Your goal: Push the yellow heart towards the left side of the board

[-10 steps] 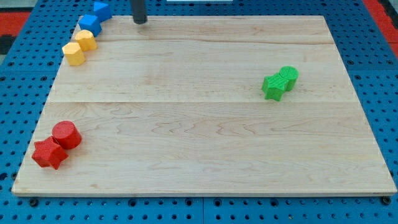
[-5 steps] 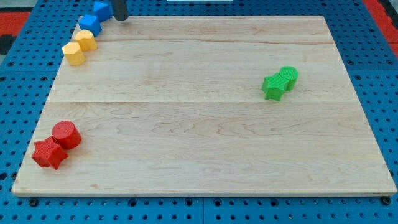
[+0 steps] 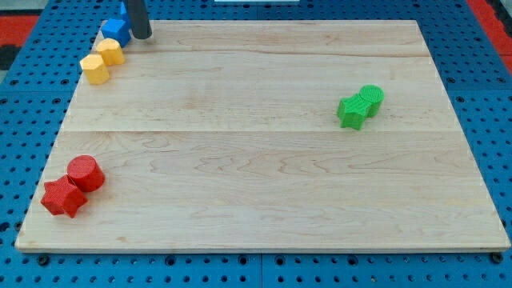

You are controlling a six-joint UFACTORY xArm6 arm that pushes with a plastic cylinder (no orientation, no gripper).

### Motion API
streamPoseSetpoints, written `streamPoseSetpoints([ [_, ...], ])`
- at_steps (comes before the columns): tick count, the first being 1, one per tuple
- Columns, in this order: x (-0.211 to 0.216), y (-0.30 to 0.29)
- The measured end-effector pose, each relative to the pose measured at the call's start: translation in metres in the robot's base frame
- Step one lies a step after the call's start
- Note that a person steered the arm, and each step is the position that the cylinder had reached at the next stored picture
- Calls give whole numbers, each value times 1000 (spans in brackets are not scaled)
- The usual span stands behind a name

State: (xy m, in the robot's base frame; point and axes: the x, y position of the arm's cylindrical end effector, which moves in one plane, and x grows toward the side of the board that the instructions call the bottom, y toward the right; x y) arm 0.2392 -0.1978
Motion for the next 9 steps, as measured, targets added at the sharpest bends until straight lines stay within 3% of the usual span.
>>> streamPoseSetpoints([
  [5,26,-26],
  [6,48,10],
  [7,66,11],
  [9,64,59],
])
